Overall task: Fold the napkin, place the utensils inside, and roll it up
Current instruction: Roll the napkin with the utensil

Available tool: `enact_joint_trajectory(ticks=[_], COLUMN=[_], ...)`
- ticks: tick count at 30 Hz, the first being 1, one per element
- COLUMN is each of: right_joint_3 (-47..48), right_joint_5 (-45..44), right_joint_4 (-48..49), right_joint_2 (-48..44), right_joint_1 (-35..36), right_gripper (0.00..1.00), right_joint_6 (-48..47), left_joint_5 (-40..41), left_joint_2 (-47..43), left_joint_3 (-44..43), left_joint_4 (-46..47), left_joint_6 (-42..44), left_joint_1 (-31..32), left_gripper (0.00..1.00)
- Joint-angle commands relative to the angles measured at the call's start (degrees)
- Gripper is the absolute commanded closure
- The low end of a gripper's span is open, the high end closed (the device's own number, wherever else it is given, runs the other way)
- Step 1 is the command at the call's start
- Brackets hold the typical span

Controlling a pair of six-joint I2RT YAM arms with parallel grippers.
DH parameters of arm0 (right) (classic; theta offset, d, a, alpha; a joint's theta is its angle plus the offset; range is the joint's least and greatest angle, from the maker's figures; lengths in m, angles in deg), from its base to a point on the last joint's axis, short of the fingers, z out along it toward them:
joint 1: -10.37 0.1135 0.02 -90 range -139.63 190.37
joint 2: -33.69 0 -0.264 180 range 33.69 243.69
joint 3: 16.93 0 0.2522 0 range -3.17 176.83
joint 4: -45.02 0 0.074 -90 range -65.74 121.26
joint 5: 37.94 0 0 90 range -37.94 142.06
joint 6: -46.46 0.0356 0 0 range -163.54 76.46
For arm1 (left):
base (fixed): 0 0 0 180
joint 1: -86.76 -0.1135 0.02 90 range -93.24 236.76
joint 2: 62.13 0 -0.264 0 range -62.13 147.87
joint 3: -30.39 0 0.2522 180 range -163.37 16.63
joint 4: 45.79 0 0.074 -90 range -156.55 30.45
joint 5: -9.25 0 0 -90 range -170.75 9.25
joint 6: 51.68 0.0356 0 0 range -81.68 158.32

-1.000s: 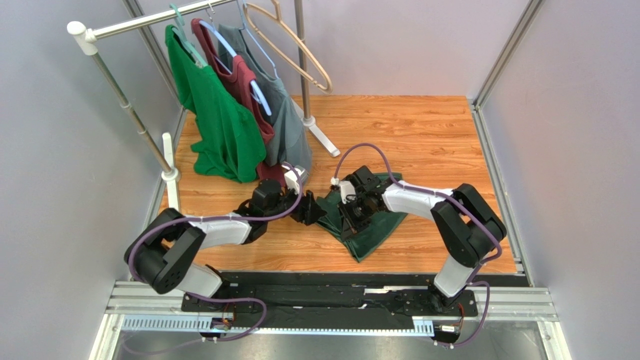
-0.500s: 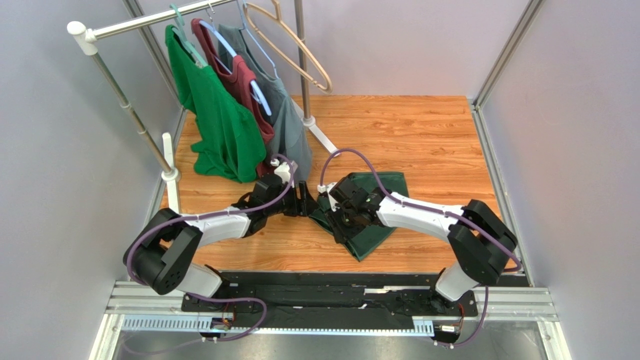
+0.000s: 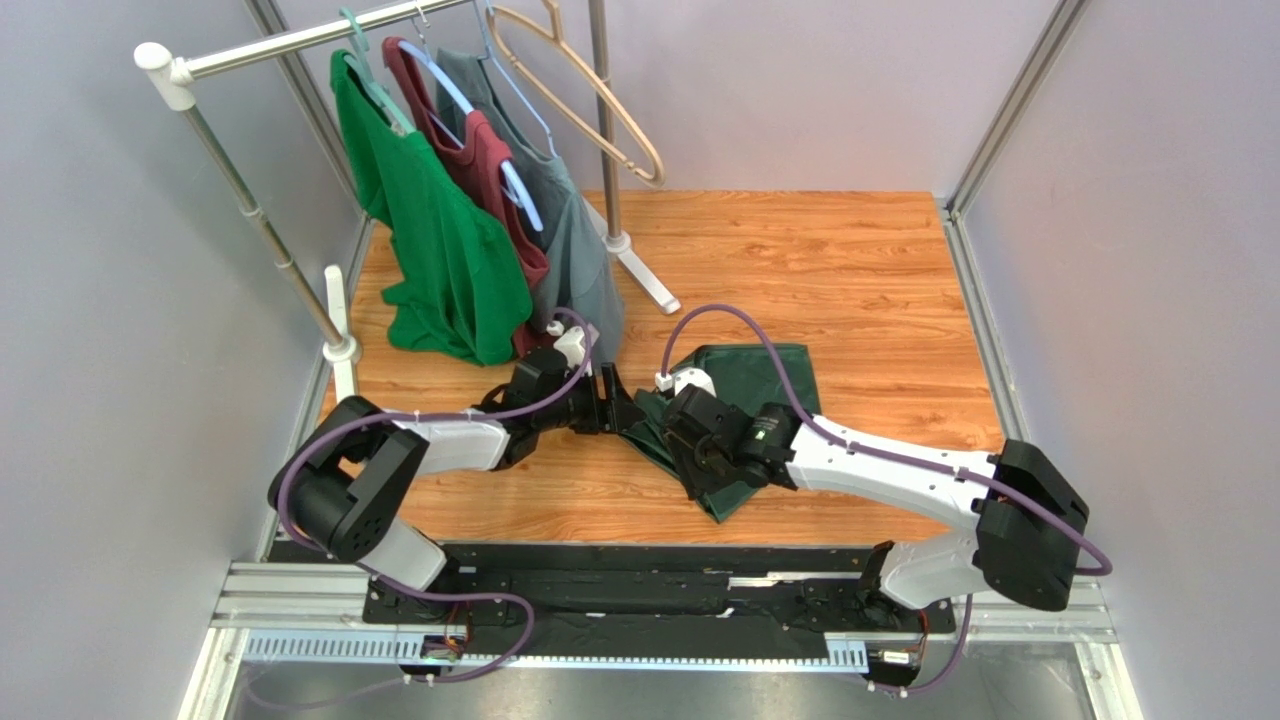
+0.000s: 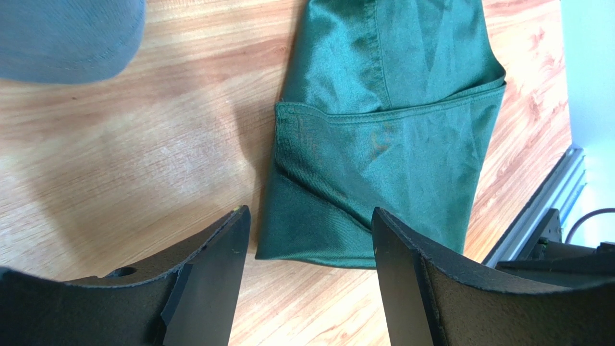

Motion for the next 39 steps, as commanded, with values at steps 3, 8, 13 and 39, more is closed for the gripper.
enact_joint_trajectory(ticks=[3, 8, 13, 39], right_joint_3=[-1.3, -1.6, 0.4, 4.8], right_joint_5=[-6.7, -8.1, -9.5, -18.9], right_joint_4=[-1.8, 2.2, 4.0, 12.4], right_joint_2=[0.6, 2.7, 6.9, 17.8], right_joint_1=[3.5, 5.9, 6.4, 7.1], right_gripper=[0.52, 0.44, 0.39, 0.57], right_joint_6=[6.5, 5.6, 0.7, -14.8], left_joint_5=[-2.2, -2.1, -0.8, -2.3], left_joint_2=[2.7, 3.7, 3.9, 3.9], left_joint_3=[-1.3, -1.7, -2.0, -2.6], left_joint_4=[3.0, 0.7, -1.8, -5.0], left_joint_6=[-1.4, -1.2, -0.2, -0.4], left_joint_1=[-0.4, -0.3, -0.3, -0.7], left_gripper=[0.28, 0.29, 0.31, 0.52])
